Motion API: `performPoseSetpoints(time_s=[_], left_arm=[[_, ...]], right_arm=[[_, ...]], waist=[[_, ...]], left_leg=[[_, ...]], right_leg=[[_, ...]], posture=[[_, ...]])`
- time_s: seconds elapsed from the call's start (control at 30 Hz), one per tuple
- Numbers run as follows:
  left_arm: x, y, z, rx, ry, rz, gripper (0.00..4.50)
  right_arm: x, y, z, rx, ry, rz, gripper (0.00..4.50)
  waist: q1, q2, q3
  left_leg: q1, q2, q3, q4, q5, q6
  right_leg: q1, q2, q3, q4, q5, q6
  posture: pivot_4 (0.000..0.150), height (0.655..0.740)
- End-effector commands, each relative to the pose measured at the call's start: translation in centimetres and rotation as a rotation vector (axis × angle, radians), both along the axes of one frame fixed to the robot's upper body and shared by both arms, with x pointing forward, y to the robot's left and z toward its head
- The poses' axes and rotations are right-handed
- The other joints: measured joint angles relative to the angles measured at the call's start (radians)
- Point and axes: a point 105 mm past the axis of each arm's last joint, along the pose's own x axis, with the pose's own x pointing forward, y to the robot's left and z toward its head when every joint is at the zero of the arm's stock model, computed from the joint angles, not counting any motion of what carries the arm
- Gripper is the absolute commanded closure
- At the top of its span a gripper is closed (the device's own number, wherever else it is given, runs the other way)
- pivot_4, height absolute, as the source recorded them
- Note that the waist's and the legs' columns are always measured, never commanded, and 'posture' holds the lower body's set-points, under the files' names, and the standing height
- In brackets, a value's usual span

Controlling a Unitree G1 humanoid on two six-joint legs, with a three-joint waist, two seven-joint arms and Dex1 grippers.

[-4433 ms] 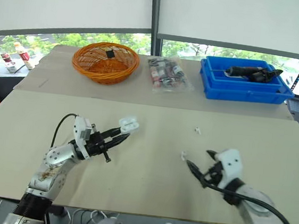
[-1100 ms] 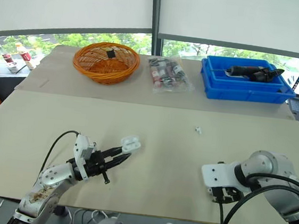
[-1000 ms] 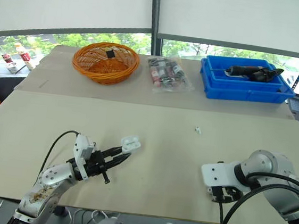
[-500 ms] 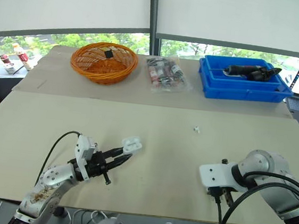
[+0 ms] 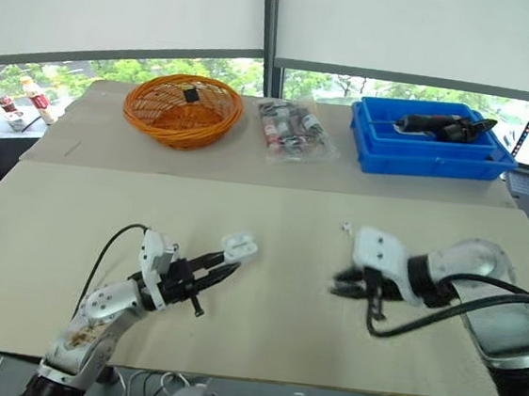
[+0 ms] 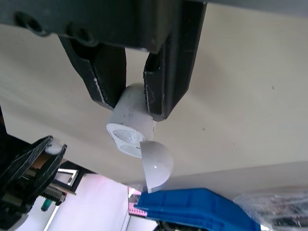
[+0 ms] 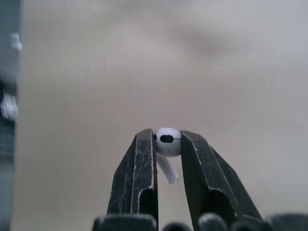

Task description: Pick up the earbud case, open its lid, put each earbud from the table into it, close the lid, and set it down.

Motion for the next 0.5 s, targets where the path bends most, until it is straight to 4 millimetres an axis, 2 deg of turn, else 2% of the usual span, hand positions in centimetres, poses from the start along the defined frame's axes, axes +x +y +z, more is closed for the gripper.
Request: performPoseSetpoints(time_s=[0.03,0.13,0.27,0.33,0.5], left_arm=[[0.6,-0.1,1.5,-0.047,-0.047,0.023,4.00],[1.5,-0.4,2.5,-0.094,-0.059,0.049,4.00],[2.0,-1.5,3.3,-0.134,-0.072,0.050,4.00],[2.1,-1.9,3.6,-0.147,-0.075,0.049,4.00],[2.4,-2.4,4.0,-0.175,-0.073,0.053,4.00]], right_arm=[[0.1,2.0,2.8,0.248,-0.005,-0.069,4.16],[0.9,4.3,4.5,0.527,-0.005,-0.143,4.16],[1.1,7.0,4.9,0.791,0.034,-0.218,4.16],[1.1,7.7,4.9,0.869,0.071,-0.241,4.16],[1.3,8.7,4.4,0.936,0.078,-0.287,4.16]], waist=[[0.002,0.000,0.000],[0.006,-0.001,0.000],[0.007,-0.001,0.000],[0.003,0.000,0.000],[-0.004,0.000,0.000]], left_leg=[[0.000,0.000,0.000,0.000,0.000,0.000],[-0.001,-0.001,-0.002,0.001,0.000,0.000],[-0.001,-0.001,-0.002,0.001,0.000,0.000],[-0.001,-0.001,-0.003,0.001,0.000,-0.001],[0.000,-0.001,-0.003,0.001,0.001,-0.002]], right_leg=[[0.000,0.000,0.000,0.000,0.000,0.000],[-0.001,-0.001,0.000,0.000,0.000,0.000],[-0.002,-0.001,0.000,0.002,0.000,0.000],[-0.002,-0.001,0.000,0.002,0.000,0.000],[-0.003,-0.001,0.001,0.003,0.000,0.000]], posture=[[0.150,0.7400],[0.150,0.7400],[0.150,0.7400],[0.150,0.7400],[0.150,0.7400]])
